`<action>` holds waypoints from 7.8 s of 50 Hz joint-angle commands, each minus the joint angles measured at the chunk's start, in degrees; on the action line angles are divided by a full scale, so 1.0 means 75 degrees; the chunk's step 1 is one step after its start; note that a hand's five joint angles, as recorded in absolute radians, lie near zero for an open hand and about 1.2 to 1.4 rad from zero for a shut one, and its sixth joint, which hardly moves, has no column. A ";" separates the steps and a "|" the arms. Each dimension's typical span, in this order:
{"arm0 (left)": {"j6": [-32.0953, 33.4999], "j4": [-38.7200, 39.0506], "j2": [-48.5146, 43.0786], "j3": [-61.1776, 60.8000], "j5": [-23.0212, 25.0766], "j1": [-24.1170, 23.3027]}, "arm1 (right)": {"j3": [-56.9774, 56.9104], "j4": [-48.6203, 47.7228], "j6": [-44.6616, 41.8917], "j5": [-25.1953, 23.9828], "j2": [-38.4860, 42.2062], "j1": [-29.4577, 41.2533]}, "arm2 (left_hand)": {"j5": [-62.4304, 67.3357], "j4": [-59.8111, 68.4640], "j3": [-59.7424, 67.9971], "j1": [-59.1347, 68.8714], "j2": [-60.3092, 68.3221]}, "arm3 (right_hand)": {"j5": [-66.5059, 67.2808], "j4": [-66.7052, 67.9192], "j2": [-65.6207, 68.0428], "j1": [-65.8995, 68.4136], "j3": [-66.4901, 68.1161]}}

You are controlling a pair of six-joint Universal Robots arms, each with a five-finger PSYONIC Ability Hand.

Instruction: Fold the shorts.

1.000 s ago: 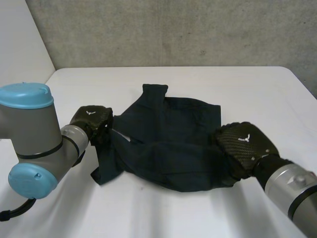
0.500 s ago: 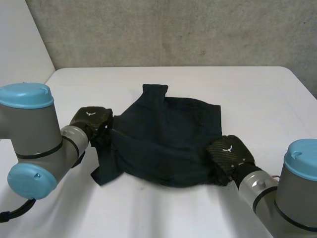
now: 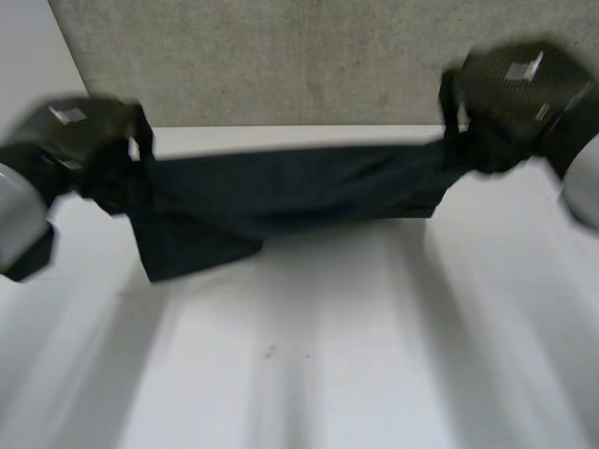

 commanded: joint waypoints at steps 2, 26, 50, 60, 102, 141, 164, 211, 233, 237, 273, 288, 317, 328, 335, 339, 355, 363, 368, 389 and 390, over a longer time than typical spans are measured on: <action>0.0011 -0.1109 0.1661 0.0979 0.0004 0.0033 | -0.2073 0.1110 -0.0009 0.0002 -0.0216 -0.0030 | 0.1958 0.1458 0.1512 0.1960 0.1465 | 0.1926 0.1563 0.1736 0.3336 0.1644; 0.0128 -0.0383 -0.4852 0.2922 -0.0183 -0.0050 | -0.1229 -0.0246 -0.0068 0.0728 0.3744 0.0450 | 0.1958 0.1458 0.1512 0.1960 0.1465 | 0.1926 0.1563 0.1736 0.3336 0.1644; -0.0270 0.3273 -0.3238 0.4966 -0.0418 -0.0261 | -0.3153 -0.5396 -0.0056 0.1444 0.2831 0.0474 | 0.1958 0.1458 0.1512 0.1960 0.1465 | 0.1926 0.1563 0.1736 0.3336 0.1644; -0.0258 0.3308 -0.3015 0.1908 -0.0336 -0.0179 | -0.1255 -0.3975 -0.0115 0.1338 0.2889 0.0474 | 0.1958 0.1458 0.1512 0.1960 0.1465 | 0.1926 0.1563 0.1736 0.3336 0.1644; 0.0808 0.2758 -0.0707 -0.3766 0.1328 0.0348 | 0.3973 -0.3119 0.0351 -0.1005 0.2280 -0.0569 | -0.5934 -0.6434 -0.6380 -0.5932 -0.6427 | 0.1926 0.1563 0.1736 0.3336 0.1644; 0.1242 0.4223 -0.2474 -0.4459 0.1739 0.0853 | 0.4431 -0.3331 0.0893 -0.1463 0.2234 -0.0605 | -0.2794 -0.3294 -0.3239 -0.2791 -0.3286 | 0.1926 0.1563 0.1736 0.3336 0.1644; 0.1886 0.4281 -0.3413 -0.3861 0.1422 0.0853 | 0.4442 -0.3331 0.0881 -0.1463 0.2269 -0.0605 | -0.2123 -0.2623 -0.2569 -0.2121 -0.2616 | 0.1926 0.1563 0.1736 0.3336 0.1644; 0.1898 0.2674 -0.1348 -0.2960 0.1621 0.0244 | 0.4477 -0.0506 -0.2190 -0.1181 0.1249 -0.0511 | -0.7168 -0.7668 -0.7614 -0.7166 -0.7661 | 0.1926 0.1563 0.1736 0.3336 0.1644; 0.2389 0.1645 -0.7701 0.4294 0.2957 0.0032 | 0.4571 -0.0998 -0.2037 -0.1181 0.1694 -0.0511 | -0.4925 -0.5426 -0.5371 -0.4923 -0.5418 | 0.1926 0.1563 0.1736 0.3336 0.1644; 0.2999 0.1340 -0.8206 0.4858 0.2992 0.0009 | 0.4560 -0.1022 -0.2049 -0.1181 0.1730 -0.0534 | -0.4074 -0.4574 -0.4520 -0.4072 -0.4567 | 0.1926 0.1563 0.1736 0.3336 0.1644; 0.3351 0.2089 -0.5464 0.0664 0.0673 0.0513 | 0.4571 -0.1069 -0.2037 -0.1170 0.1730 -0.0511 | 0.1958 0.1458 0.1512 0.1960 0.1465 | 0.1926 0.1563 0.1736 0.3336 0.1644; 0.2965 0.2336 -0.5734 0.0464 0.0110 0.0501 | 0.4548 -0.1080 -0.1650 -0.1181 0.1613 -0.0499 | -0.3731 -0.4231 -0.4177 -0.3729 -0.4224 | 0.1926 0.1563 0.1736 0.3336 0.1644; 0.0469 0.1141 -0.0180 -0.3917 0.0309 0.0349 | 0.2943 -0.1596 0.2063 -0.1170 0.1811 -0.0522 | -0.5687 -0.6187 -0.6133 -0.5685 -0.6180 | 0.1926 0.1563 0.1736 0.3336 0.1644; -0.1019 0.0895 0.0677 -0.5172 0.0145 -0.1231 | 0.2521 -0.1655 0.2674 -0.0971 0.2409 -0.0371 | -0.5172 -0.5673 -0.5618 -0.5170 -0.5665 | 0.1926 0.1563 0.1736 0.3336 0.1644; -0.1032 0.0836 0.0314 -0.5161 -0.0556 -0.1630 | 0.2474 -0.1830 0.2686 -0.0397 0.2421 -0.0171 | -0.4812 -0.5312 -0.5258 -0.4810 -0.5305 | 0.1926 0.1563 0.1736 0.3336 0.1644; -0.1067 0.0906 0.0302 -0.5103 -0.1095 -0.2087 | 0.2462 -0.1960 0.2697 -0.0150 0.2433 -0.0136 | -0.4901 -0.5402 -0.5347 -0.4899 -0.5394 | 0.1926 0.1563 0.1736 0.3336 0.1644; -0.1395 0.1703 -0.0904 -0.4576 -0.2397 -0.3423 | 0.2298 -0.1971 0.2885 -0.0103 0.2655 0.0040 | -0.5171 -0.5671 -0.5617 -0.5169 -0.5664 | 0.1926 0.1563 0.1736 0.3336 0.1644; -0.1465 0.2078 -0.2216 -0.3920 -0.3955 -0.4361 | 0.2298 -0.1948 0.3037 -0.0150 0.2667 0.0052 | -0.5193 -0.5694 -0.5639 -0.5191 -0.5686 | 0.1926 0.1563 0.1736 0.3336 0.1644; -0.1465 0.2148 -0.2885 -0.3626 -0.4425 -0.4503 | 0.2298 -0.1948 0.3037 -0.0150 0.2667 0.0052 | -0.5193 -0.5694 -0.5639 -0.5191 -0.5686 | 0.1926 0.1563 0.1736 0.3336 0.1644; -0.1418 0.3192 -0.3589 -0.3427 -0.4426 -0.4374 | 0.2438 -0.2006 0.3037 -0.0174 0.2667 -0.0030 | -0.3331 -0.3832 -0.3777 -0.3329 -0.3824 | 0.1926 0.1563 0.1736 0.3336 0.1644; -0.1418 0.3192 -0.3601 -0.3438 -0.4414 -0.4362 | 0.2438 -0.2006 0.3037 -0.0174 0.2667 -0.0030 | -0.3376 -0.3876 -0.3822 -0.3374 -0.3869 | 0.1926 0.1563 0.1736 0.3336 0.1644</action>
